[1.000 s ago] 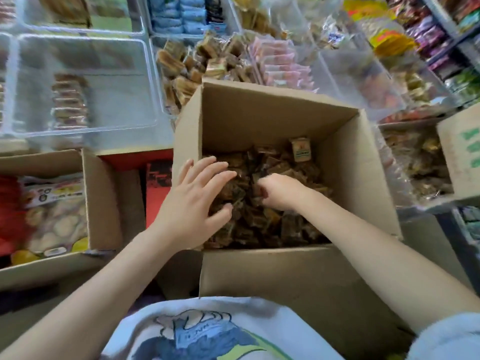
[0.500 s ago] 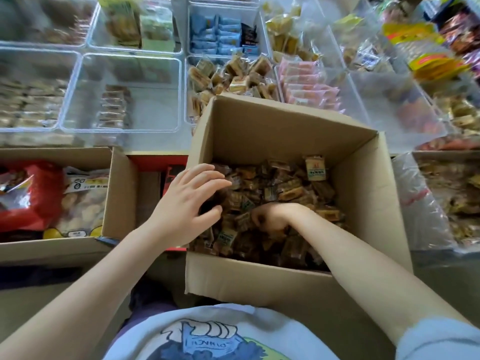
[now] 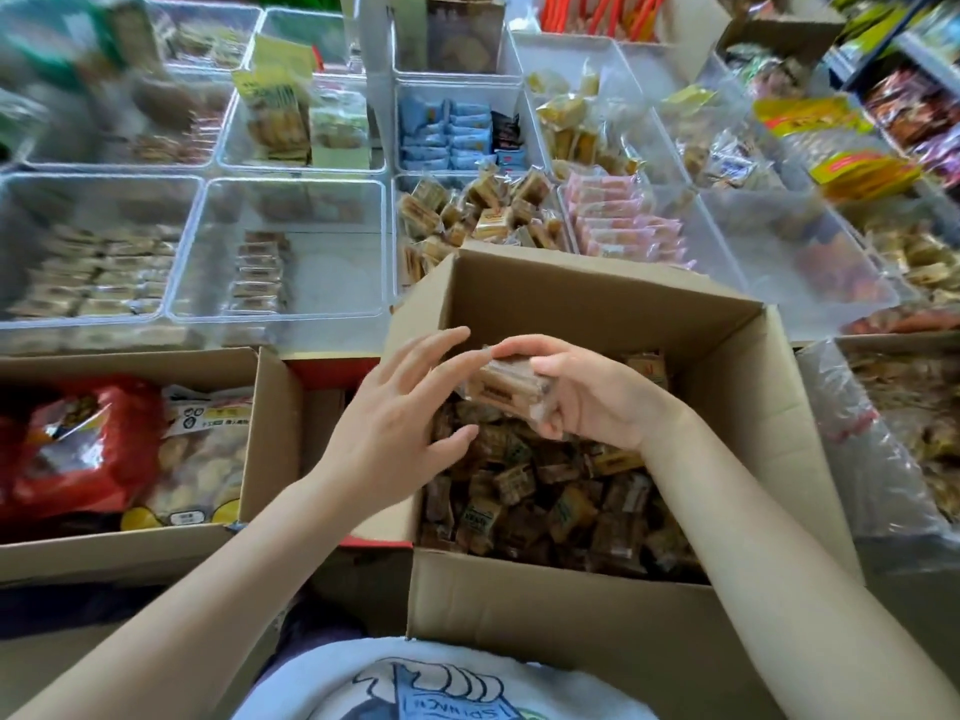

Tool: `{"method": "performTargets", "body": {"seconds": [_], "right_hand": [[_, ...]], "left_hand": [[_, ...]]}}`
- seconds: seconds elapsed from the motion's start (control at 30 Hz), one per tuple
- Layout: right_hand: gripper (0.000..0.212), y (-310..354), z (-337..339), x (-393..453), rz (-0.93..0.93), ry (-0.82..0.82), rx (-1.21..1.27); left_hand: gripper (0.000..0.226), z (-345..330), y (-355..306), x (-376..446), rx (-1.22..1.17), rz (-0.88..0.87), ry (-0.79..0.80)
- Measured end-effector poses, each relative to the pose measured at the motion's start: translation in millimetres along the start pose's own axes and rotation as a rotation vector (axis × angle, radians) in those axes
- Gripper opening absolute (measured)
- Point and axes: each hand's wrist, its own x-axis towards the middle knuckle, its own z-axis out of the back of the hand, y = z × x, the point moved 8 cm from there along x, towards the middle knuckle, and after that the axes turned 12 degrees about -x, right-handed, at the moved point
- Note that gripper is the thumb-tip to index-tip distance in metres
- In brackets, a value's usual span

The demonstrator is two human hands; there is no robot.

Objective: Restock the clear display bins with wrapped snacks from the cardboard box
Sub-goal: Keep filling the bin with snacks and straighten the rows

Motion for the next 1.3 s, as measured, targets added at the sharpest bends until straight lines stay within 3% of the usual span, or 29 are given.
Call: {"method": "performTargets", "body": {"seconds": [0.13,0.2,0.27,0.37,0.43,0.53,0.6,0.7,0.9,1.1,1.3], "right_hand": [[0.049,16,-37,37,-0.001,0.093,0.044],[0.062,27,-53,58,-0.024,0.106,0.047],[0.067,39,-65,81,-0.036,0.066,-0.026],[0.042,55,-83,128,-0.014,-0.104,-0.277],[0.021,63,-100,165,0.005,-0.199,-0.375],[0.015,73,-115,213,-0.028,-0.341,-0.495],[0.018,80,-117,240,-0.071,-0.439,-0.653],[0.020,86,-107,271,-0.130,-0.591,-0.860],[0.028,75,-82,318,-0.178,-0.697,-0.957],[0.036,56,-48,371,-0.279,-0.653,-1.187],[0.042,-11,-36,431,-0.602,-0.293,-1.325]], "left_hand": [[0.042,40,19,8,-0.144,0.014,-0.124],[0.028,66,45,6,-0.355,0.184,-0.178],[0.021,81,78,-2,-0.703,0.487,-0.192],[0.023,104,120,-17,-0.953,0.758,-0.233],[0.023,126,148,-23,-0.962,0.801,-0.243],[0.023,153,196,-30,-0.966,0.823,-0.223],[0.024,173,237,-39,-0.874,0.843,-0.245],[0.027,197,307,-52,-0.480,0.837,-0.205],[0.050,195,387,-49,-0.085,0.728,-0.028],[0.058,172,415,-43,0.175,0.679,0.180],[0.059,163,420,-46,0.320,0.650,0.246]]}}
